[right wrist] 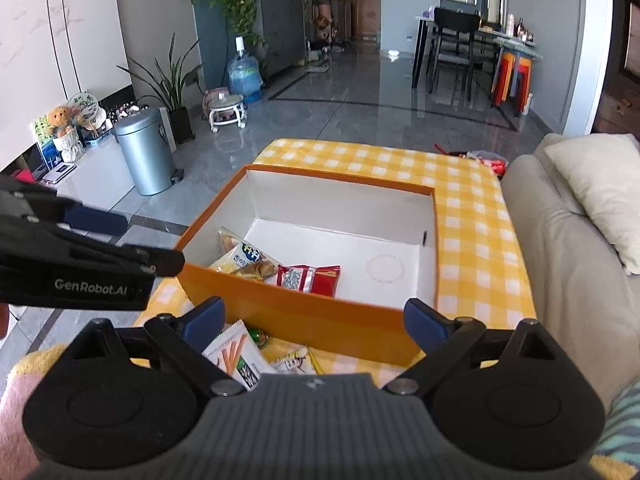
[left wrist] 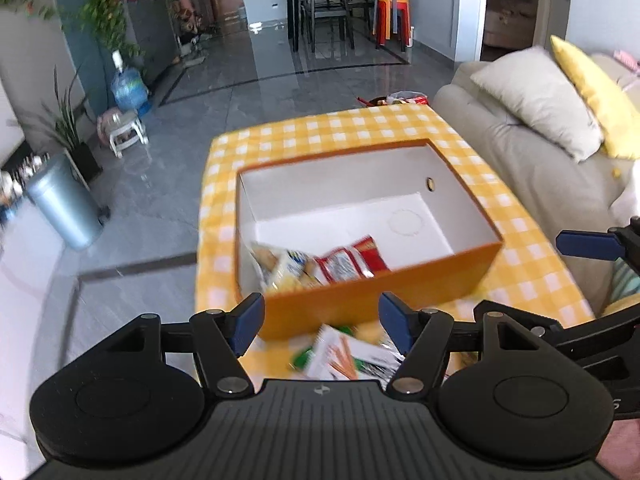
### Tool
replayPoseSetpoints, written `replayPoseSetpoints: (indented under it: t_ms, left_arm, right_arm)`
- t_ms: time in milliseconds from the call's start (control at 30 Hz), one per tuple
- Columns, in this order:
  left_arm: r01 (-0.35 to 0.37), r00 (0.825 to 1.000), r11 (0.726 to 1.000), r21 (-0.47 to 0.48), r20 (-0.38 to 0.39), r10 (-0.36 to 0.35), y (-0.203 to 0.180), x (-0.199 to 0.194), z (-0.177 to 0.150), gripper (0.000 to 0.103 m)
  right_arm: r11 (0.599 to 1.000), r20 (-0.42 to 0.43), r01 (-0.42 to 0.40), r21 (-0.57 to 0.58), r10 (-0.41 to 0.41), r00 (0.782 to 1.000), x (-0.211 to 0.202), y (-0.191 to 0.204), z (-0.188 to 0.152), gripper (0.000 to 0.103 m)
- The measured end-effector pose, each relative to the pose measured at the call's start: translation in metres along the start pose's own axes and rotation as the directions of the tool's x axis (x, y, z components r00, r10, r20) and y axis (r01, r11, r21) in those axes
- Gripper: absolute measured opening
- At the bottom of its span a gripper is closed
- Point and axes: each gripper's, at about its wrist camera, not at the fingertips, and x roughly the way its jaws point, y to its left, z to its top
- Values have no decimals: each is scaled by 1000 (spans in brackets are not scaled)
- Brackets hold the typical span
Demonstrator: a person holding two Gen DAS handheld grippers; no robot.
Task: Organize snacks
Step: 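Lower left tool to the red spicy strip bag while right tool reaches green nut pack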
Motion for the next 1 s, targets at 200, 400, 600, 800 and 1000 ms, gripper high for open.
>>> replayPoseSetpoints:
  t_ms: [200, 400, 600, 800, 1000]
  left_arm:
    - [65, 998, 993, -98, -14, -67, -4, -8, -36, 77]
    - [106, 989, 981, -161, -84, -121, -12, 3, -69, 77]
    - [104, 973, 965, -241, -177, -149, -16, 26, -95, 77]
    - [76, 959, 945, -318, -237, -156, -16, 54, -111, 77]
    - [70, 949, 931, -359, -265, -174, -19, 77, -118, 77]
  right_arm:
    - [1000, 56, -11, 12, 10, 998, -24, -11, -38, 93]
    - [998, 57, 4, 60, -8, 998, -24, -31, -85, 91]
    - [999, 6, 43, 18, -43, 999, -9, -31, -116, 83]
    - [999, -86, 50, 22, -48, 995, 16, -36, -131, 80]
    - [997, -127, 56, 61, -48, 991, 32, -47, -136, 73]
